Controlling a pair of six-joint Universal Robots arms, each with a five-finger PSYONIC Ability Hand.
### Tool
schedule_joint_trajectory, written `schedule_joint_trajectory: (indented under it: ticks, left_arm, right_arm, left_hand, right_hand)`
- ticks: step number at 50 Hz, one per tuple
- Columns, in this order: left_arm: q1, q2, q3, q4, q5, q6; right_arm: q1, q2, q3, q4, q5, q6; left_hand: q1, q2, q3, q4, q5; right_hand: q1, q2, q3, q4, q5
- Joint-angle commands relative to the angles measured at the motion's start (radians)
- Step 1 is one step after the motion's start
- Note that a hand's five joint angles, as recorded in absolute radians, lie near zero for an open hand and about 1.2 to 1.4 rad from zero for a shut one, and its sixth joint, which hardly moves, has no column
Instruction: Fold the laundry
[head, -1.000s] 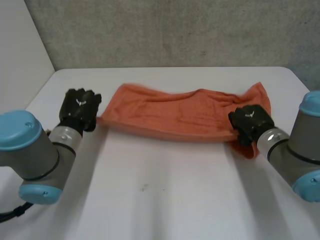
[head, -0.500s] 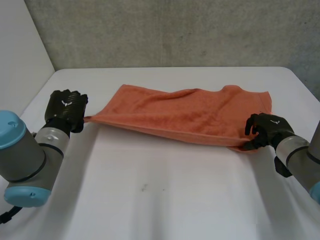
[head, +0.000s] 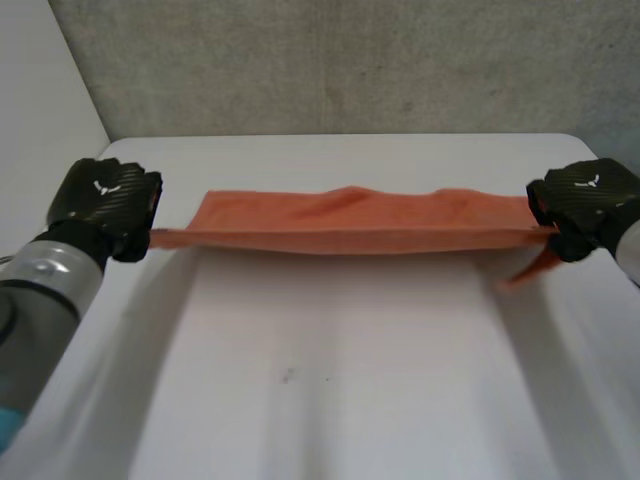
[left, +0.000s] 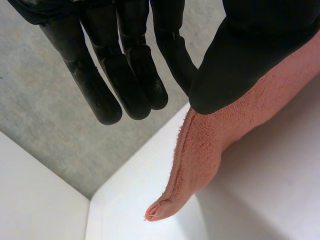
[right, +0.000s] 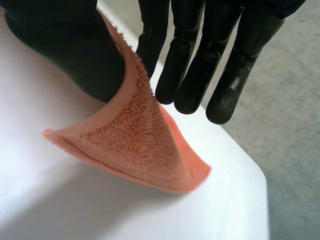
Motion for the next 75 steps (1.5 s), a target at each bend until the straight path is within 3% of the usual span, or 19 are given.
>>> schedule_joint_trajectory:
  ticks: [1,9,14,22,26,30,31,34,38,44,52,59,65,75]
  left_arm:
    - [0.016,0.081,-0.009,-0.322,0.001,0.078]
    - [0.042,-0.100,-0.043,-0.298,0.001,0.198]
    - [0.035,-0.250,0.049,-0.234,-0.007,0.218]
    - [0.019,-0.344,0.464,-0.192,-0.047,0.212]
    - [-0.010,-0.320,0.629,-0.058,-0.059,0.192]
    - [-0.059,-0.254,0.562,0.048,-0.059,0.154]
    - [-0.065,-0.244,0.533,0.062,-0.059,0.141]
    - [-0.082,-0.209,0.398,0.096,-0.058,0.094]
    - [-0.086,-0.177,0.258,0.096,-0.055,0.040]
    - [-0.120,-0.172,0.121,0.096,-0.062,-0.035]
    - [-0.327,-0.194,0.012,0.096,-0.073,-0.199]
    - [-0.444,-0.318,0.086,0.096,-0.114,-0.221]
    - [-0.473,-0.437,0.160,0.084,-0.194,-0.218]
    - [-0.491,-0.562,0.250,0.084,-0.202,-0.216]
  right_arm:
    - [0.009,-0.029,-0.040,0.388,0.088,-0.340]
    - [0.012,0.182,0.014,0.395,0.110,-0.431]
    - [0.023,0.300,-0.073,0.301,0.170,-0.423]
    - [0.095,0.308,-0.455,0.075,0.243,-0.278]
    - [0.110,0.235,-0.555,-0.016,0.248,-0.180]
    - [0.127,0.169,-0.507,-0.006,0.245,-0.140]
    - [0.130,0.162,-0.482,-0.004,0.245,-0.140]
    - [0.150,0.152,-0.373,-0.009,0.237,-0.143]
    - [0.179,0.150,-0.295,-0.012,0.242,-0.156]
    - [0.170,0.152,-0.250,-0.019,0.242,-0.144]
    - [0.167,0.152,-0.212,-0.032,0.242,-0.140]
    - [0.166,0.152,-0.131,-0.093,0.242,-0.138]
    - [0.166,0.152,-0.075,-0.141,0.239,-0.138]
    - [0.167,0.153,-0.034,-0.171,0.239,-0.138]
  left_hand:
    - [0.272,0.197,0.202,0.201,0.251]
    - [0.272,0.197,0.202,0.201,0.251]
    - [0.272,0.197,0.202,0.201,0.251]
    - [0.272,0.197,0.202,0.201,0.251]
    - [0.272,0.197,0.202,0.201,0.251]
    - [0.272,0.197,0.202,0.201,0.251]
    - [0.139,0.064,0.069,0.067,0.118]
    - [-0.582,-0.657,-0.652,-0.654,-0.603]
    - [-0.672,-0.747,-0.742,-0.744,-0.693]
    - [-0.661,-0.736,-0.731,-0.732,-0.682]
    - [-0.638,-0.713,-0.708,-0.709,-0.659]
    - [-0.608,-0.683,-0.678,-0.680,-0.629]
    - [-0.611,-0.686,-0.681,-0.683,-0.632]
    - [-0.608,-0.683,-0.678,-0.680,-0.629]
  right_hand:
    - [0.423,0.219,0.213,0.204,0.239]
    - [0.423,0.219,0.213,0.204,0.239]
    - [0.423,0.219,0.213,0.204,0.239]
    - [0.423,0.219,0.213,0.204,0.239]
    - [0.423,0.219,0.213,0.204,0.239]
    - [0.423,0.219,0.213,0.204,0.239]
    - [0.423,0.219,0.213,0.204,0.239]
    - [0.423,0.219,0.213,0.204,0.239]
    - [0.423,0.219,0.213,0.204,0.239]
    - [0.423,0.219,0.213,0.204,0.239]
    - [0.423,0.219,0.213,0.204,0.239]
    - [0.423,0.219,0.213,0.204,0.239]
    - [0.423,0.219,0.213,0.204,0.239]
    - [0.423,0.219,0.213,0.204,0.239]
